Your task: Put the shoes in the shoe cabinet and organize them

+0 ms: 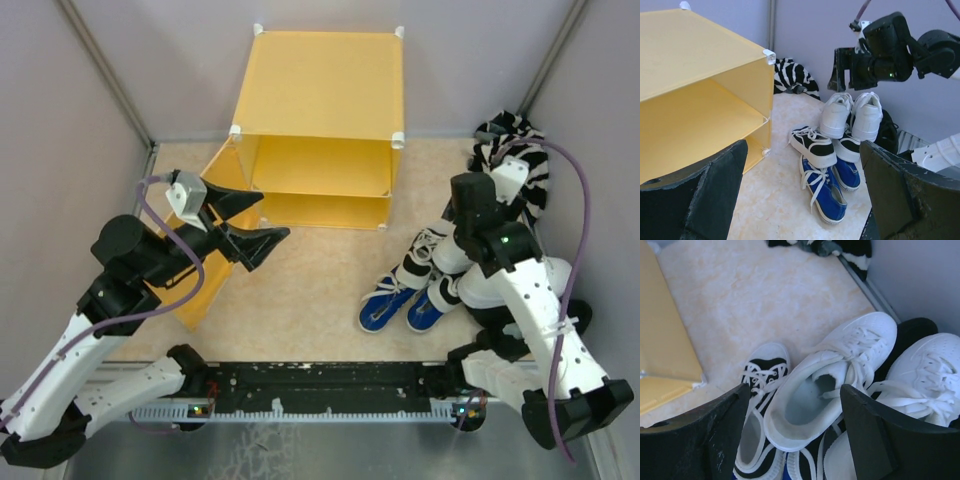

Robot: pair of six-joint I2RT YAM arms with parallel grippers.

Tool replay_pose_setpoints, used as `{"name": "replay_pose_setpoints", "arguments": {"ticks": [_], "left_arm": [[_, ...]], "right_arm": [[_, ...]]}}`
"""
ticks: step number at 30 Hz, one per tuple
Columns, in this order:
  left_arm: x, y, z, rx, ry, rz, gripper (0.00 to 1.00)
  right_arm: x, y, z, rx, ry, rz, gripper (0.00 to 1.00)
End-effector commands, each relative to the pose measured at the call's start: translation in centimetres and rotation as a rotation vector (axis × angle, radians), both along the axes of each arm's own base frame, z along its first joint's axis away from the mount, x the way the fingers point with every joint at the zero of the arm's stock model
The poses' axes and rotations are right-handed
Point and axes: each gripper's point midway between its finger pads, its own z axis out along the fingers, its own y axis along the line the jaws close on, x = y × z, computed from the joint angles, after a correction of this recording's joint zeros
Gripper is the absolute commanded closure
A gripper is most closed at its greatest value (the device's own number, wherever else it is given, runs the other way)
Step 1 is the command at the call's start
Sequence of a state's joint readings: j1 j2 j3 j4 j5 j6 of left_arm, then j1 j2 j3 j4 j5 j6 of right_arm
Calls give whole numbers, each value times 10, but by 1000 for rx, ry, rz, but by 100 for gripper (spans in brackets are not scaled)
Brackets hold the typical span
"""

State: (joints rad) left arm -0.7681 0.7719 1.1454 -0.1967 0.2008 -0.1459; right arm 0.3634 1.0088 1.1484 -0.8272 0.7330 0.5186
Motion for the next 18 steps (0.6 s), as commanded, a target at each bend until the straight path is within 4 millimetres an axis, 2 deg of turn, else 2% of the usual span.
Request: {"name": "replay_pose_setpoints", "arguments": {"ticks": [1, 4, 10, 16, 18], "left_arm": [[-11, -6, 3, -9, -21, -69, 1], [-15, -8, -5, 1, -14, -92, 1], [-23, -9, -13, 12, -16, -129, 1], [-18, -9, -21, 35, -19, -109, 1], [-17, -10, -23, 41, -15, -109, 1]], "right_arm": [[-7, -15, 43, 55, -73, -63, 27], [-8, -29, 43, 43, -56, -116, 29], [-10, -38, 11, 95, -28, -166, 35], [0, -31, -5, 129, 7, -138, 39], [3, -27, -10, 150, 14, -118, 43]]}}
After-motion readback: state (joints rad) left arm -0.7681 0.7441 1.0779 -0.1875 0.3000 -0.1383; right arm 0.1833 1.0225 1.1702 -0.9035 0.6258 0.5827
